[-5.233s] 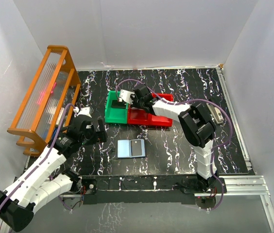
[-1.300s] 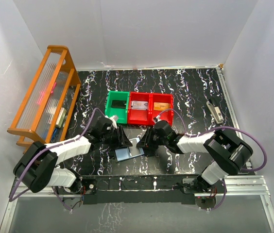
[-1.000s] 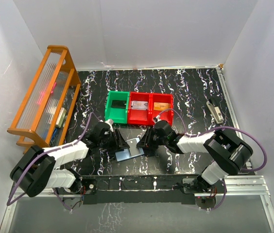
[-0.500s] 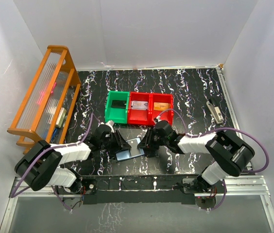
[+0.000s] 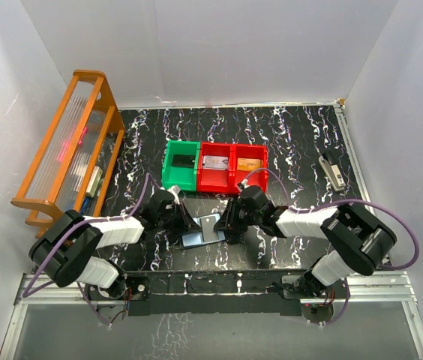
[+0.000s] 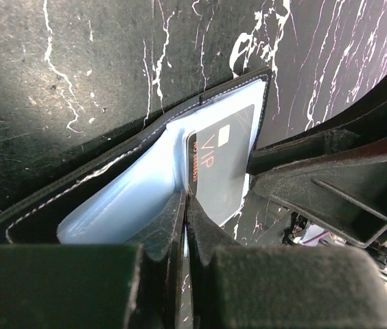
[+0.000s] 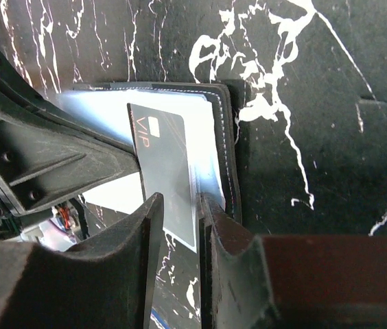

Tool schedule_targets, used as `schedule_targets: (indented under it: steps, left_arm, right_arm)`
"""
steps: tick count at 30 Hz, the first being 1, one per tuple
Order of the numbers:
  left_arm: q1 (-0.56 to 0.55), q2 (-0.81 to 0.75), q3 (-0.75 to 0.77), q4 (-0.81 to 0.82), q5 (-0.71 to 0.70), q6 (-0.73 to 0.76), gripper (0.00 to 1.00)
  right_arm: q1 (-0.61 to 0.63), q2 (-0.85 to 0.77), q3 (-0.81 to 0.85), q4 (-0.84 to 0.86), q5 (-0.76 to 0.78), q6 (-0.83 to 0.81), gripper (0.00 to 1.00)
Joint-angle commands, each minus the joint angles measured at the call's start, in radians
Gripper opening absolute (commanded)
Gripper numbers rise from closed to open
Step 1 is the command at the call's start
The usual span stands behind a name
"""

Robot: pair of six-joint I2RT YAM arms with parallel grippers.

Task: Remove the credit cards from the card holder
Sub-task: Remove the credit card from the card holder.

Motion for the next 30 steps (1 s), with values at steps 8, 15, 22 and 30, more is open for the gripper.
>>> schedule_targets:
  steps: [8,15,22,30]
  left_arm:
    - [-0.016,-0.063,0.047,-0.145,-0.007,0.088,0.0]
    - [-0.016,-0.072,0.038,-0.115,0.002,0.066,0.06]
    - [-0.016,-0.077,0.02,-0.078,0.018,0.048,0.2]
    - [-0.016,-0.051,-0.036,0.014,0.037,-0.001,0.28]
  right_arm:
    - [0.014,-0.121,0.113,-0.235,0.089,-0.105,0.28]
    - [0.013,-0.039,0.142,-0.135,-0.015,-0.106,0.28]
    - [0.015,0.048,0.086,-0.06,-0.034,-0.055,0.26]
    - [0.015,0.04,-0.006,0.02,-0.033,0.0,0.22]
